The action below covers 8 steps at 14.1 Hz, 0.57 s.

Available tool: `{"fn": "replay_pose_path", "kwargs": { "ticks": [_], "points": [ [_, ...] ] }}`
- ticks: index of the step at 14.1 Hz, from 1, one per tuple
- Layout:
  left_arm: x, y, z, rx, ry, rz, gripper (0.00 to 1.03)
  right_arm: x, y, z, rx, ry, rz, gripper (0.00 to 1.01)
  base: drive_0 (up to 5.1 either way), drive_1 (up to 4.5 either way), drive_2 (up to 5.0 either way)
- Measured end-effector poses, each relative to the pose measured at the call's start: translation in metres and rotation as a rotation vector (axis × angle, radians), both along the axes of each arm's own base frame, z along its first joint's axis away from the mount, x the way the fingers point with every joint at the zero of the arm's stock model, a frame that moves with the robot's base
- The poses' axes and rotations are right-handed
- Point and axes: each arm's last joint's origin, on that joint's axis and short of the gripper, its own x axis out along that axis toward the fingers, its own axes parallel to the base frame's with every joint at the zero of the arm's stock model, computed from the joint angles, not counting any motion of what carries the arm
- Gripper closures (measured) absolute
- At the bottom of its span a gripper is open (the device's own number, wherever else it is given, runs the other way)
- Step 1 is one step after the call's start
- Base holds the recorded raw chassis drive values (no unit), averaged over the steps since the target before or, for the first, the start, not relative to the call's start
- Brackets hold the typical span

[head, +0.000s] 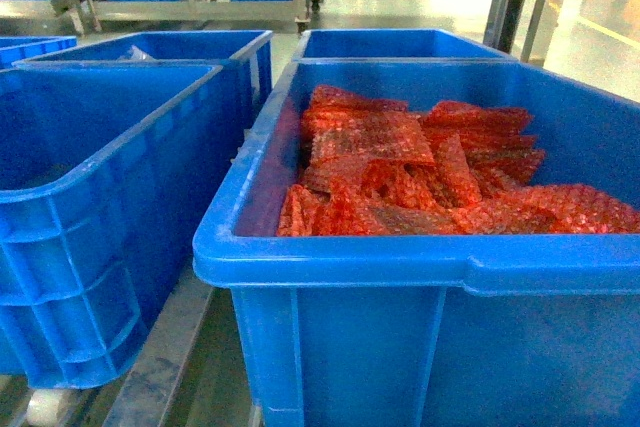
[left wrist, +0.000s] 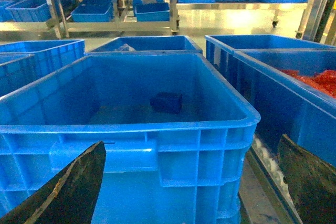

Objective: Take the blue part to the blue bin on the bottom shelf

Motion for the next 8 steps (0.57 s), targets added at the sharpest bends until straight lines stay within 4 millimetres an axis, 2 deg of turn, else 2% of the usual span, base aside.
{"fn": "replay_pose_path", "kwargs": {
  "ticks": [8],
  "points": [
    [0.0, 0.0, 0.0, 0.0, 0.0, 0.0, 0.05, 0.0, 0.0, 0.0, 0.0, 0.0, 0.0, 0.03, 0.0, 0.0, 0.0]
  ]
}}
